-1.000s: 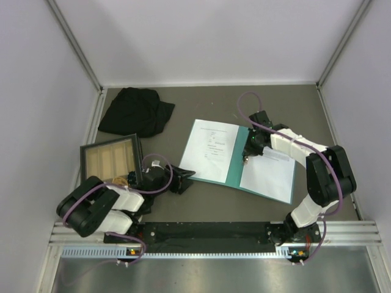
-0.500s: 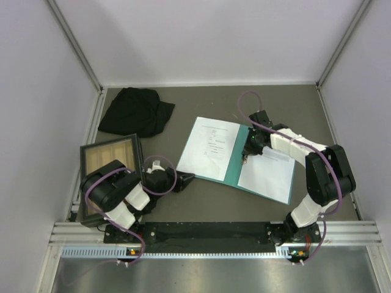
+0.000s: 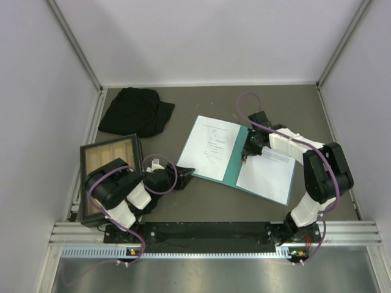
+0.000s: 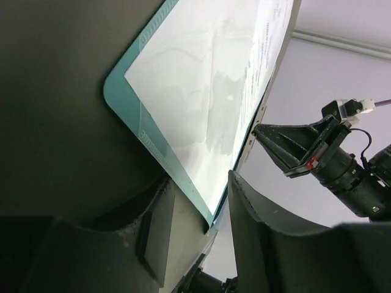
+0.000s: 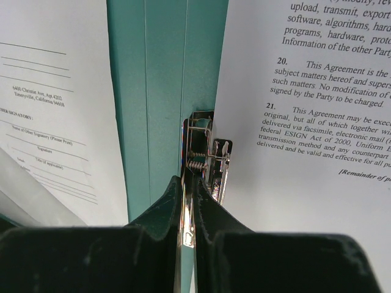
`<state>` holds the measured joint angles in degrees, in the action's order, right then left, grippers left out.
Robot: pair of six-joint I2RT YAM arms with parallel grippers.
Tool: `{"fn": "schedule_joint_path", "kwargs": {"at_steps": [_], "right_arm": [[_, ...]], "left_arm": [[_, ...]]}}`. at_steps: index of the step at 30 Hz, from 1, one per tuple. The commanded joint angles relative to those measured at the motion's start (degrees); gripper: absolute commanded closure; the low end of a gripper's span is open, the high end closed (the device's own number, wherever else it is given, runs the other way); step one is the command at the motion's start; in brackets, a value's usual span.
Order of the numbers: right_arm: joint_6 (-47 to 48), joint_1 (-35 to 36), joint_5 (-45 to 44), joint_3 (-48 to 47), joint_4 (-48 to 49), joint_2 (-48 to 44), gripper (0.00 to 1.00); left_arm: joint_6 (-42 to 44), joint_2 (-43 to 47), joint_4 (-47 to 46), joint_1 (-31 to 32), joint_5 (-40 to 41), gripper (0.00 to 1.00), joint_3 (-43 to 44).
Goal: Put the files into the folder
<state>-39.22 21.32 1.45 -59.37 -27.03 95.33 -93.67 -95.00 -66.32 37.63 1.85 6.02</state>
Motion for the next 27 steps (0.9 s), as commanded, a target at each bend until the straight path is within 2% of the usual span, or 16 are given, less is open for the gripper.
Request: {"fn": "schedule_joint_path", "kwargs": {"at_steps": [1, 10, 15, 18, 19, 22, 23, 24, 25, 26, 27], "right_arm": [[-0.94, 0.83, 2.24, -2.15, 2.33, -0.67, 1.0], [-1.74, 1.88, 3.47, -2.06, 2.42, -0.41, 1.0], [-0.51, 2.06, 2.94, -1.71, 2.24, 0.03, 1.0], [1.33, 2.58, 2.68, -2.58, 1.63, 0.64, 1.0], [1.95, 2.67, 2.68, -3.11, 0.84, 0.82, 1.0], [4.15, 3.2, 3.11, -5.22, -0.56, 1.0, 1.0], [4.68, 3.46, 3.12, -6.18, -0.92, 0.74, 0.97], [5.29, 3.55, 3.03, -6.54, -1.45, 0.21, 0.84], [5.64, 3.55, 2.85, -6.89, -2.23, -0.23, 0.77], [5.82, 3.55, 2.77, -7.59, -2.76, -0.67, 0.71], [6.35, 3.55, 2.68, -7.95, -3.38, -1.11, 0.6]], "left_arm": [[-6.78, -6.4, -10.92, 0.34, 1.32, 0.55, 0.57], [-6.53, -16.27, -25.94, 2.27, 4.3, 0.53, 0.57], [1.36, -14.0, -28.07, 2.28, 4.92, 0.65, 1.09], [6.54, -9.44, -22.46, 2.28, 3.69, 0.78, 2.15], [7.87, -8.19, -20.62, 2.28, 3.52, 0.86, 2.67], [15.16, -1.35, -11.75, 2.19, 3.6, 0.98, 3.82], [16.92, 0.85, -4.94, 2.19, 3.95, 1.0, 4.17], [21.72, 5.66, -2.08, 2.19, 4.74, 1.0, 4.61], [24.04, 8.4, 2.38, 2.19, 5.35, 1.0, 5.92], [26.15, 13.91, 11.3, 2.19, 6.14, 1.0, 6.8], [31.82, 16.66, 16.18, 2.19, 7.54, 1.0, 8.03]]}}
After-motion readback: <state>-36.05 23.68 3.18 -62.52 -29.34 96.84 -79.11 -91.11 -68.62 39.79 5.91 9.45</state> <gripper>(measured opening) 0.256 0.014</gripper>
